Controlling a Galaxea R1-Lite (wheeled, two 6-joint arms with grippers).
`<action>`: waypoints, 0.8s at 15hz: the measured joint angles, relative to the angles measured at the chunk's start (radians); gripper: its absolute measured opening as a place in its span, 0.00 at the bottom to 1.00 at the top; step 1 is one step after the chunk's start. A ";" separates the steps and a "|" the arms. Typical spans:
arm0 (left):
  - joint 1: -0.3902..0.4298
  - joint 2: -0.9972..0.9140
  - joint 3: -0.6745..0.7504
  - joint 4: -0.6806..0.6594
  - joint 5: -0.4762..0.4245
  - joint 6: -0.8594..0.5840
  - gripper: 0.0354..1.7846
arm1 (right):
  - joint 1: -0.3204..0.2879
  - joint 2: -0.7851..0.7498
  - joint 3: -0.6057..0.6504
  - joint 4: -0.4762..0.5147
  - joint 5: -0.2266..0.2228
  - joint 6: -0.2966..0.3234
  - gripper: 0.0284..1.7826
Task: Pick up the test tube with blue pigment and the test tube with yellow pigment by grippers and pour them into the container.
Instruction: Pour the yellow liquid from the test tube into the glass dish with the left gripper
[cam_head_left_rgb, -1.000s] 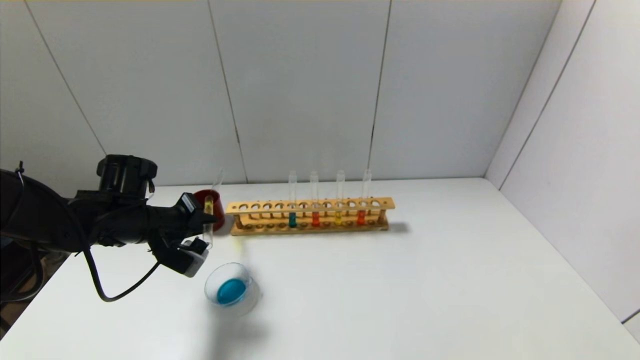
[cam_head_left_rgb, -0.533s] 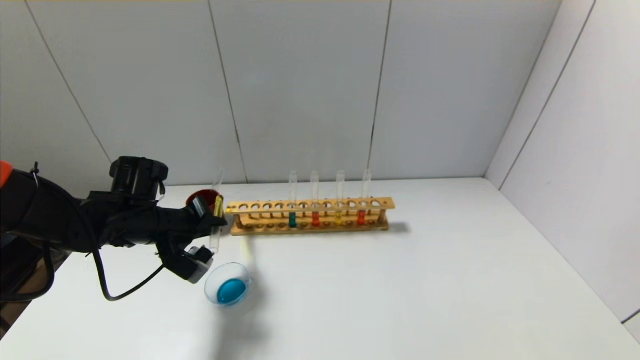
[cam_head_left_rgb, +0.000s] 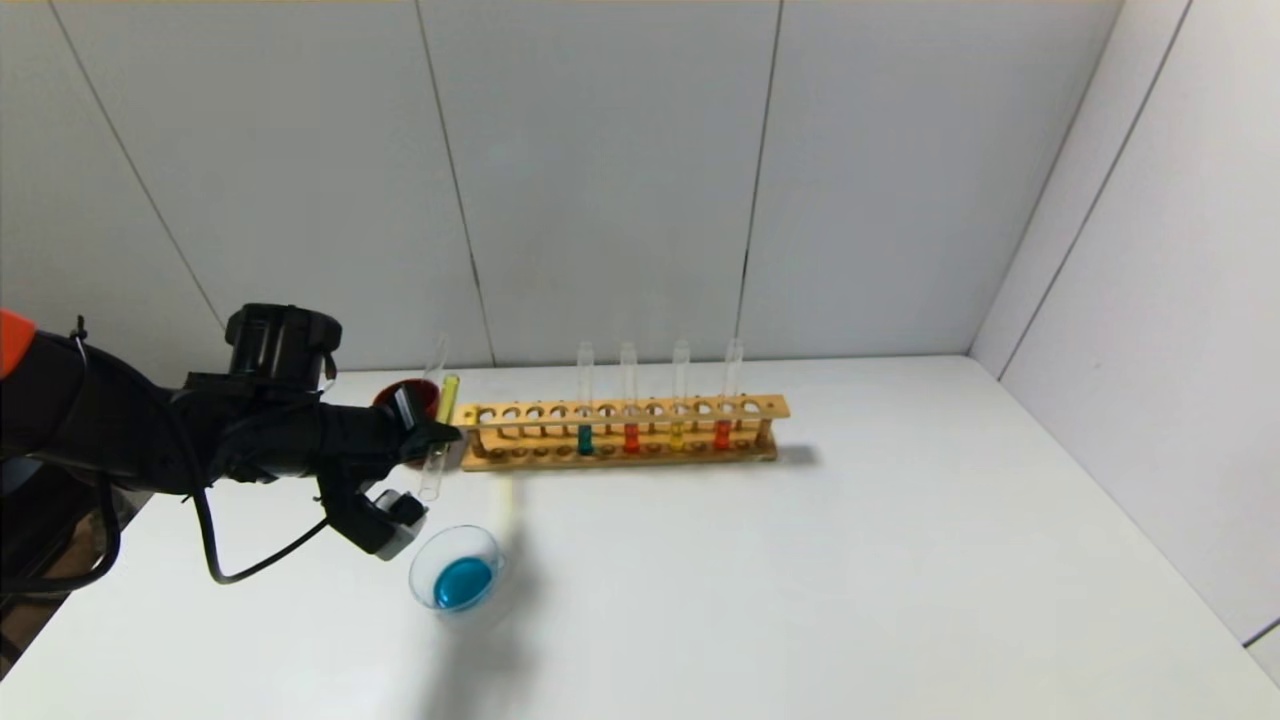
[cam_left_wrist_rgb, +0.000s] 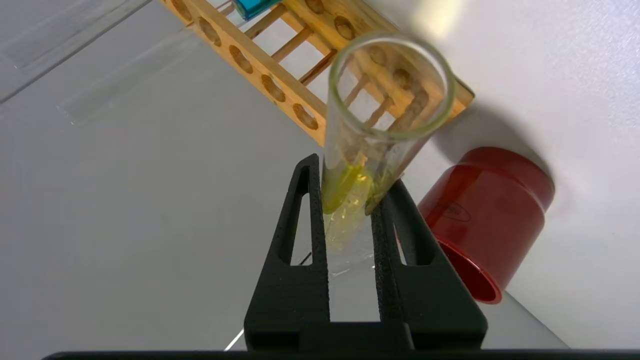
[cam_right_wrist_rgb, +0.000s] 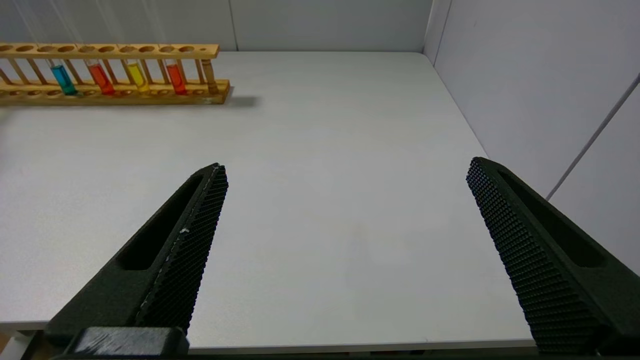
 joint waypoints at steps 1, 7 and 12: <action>0.000 0.005 -0.002 -0.010 0.000 0.000 0.15 | 0.000 0.000 0.000 0.000 0.000 0.000 0.98; -0.022 0.035 -0.001 -0.047 0.000 -0.001 0.15 | 0.000 0.000 0.000 0.000 0.000 0.000 0.98; -0.026 0.041 0.003 -0.052 0.003 0.023 0.15 | 0.000 0.000 0.000 0.000 0.000 0.000 0.98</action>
